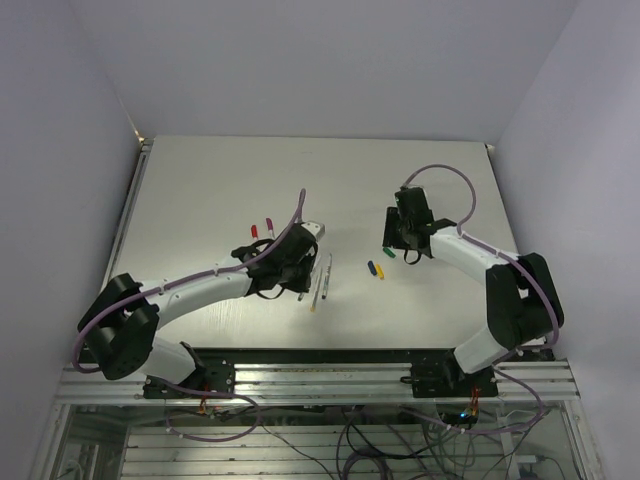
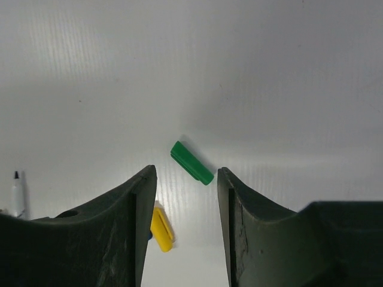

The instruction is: Insert the pens into the pen caps

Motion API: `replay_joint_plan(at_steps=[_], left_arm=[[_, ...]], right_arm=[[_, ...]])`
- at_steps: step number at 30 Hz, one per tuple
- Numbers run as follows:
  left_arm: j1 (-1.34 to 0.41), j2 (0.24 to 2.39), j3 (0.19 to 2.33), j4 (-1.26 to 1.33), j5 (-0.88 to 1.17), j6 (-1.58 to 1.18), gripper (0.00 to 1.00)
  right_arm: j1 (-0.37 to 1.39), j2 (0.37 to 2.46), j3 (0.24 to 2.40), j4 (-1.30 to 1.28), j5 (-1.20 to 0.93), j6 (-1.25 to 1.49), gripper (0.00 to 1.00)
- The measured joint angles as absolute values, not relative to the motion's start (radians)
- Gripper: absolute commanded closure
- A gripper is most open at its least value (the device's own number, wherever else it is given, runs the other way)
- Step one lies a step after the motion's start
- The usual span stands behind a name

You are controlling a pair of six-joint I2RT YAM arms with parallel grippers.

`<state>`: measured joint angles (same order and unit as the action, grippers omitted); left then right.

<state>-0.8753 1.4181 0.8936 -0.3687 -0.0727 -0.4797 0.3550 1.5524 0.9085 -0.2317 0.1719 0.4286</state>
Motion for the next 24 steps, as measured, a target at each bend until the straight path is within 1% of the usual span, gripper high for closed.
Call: replay_joint_plan(at_steps=[11,16,24], left_arm=[[-0.875,1.407,0.868,-0.325,-0.019,-0.513,0.93],[-0.875,1.404,0.868,-0.315,-0.004,-0.515,0.93],[-0.875,1.404,0.855,-0.303,0.005,-0.518,0.93]], right_arm=[[0.354,1.636,0.941,-0.268,0.160,0.350,0.59],[0.354,1.675,0.945,-0.268,0.145,0.335,0.62],[0.353,1.713,0.950,-0.263,0.132,0.331,0.65]])
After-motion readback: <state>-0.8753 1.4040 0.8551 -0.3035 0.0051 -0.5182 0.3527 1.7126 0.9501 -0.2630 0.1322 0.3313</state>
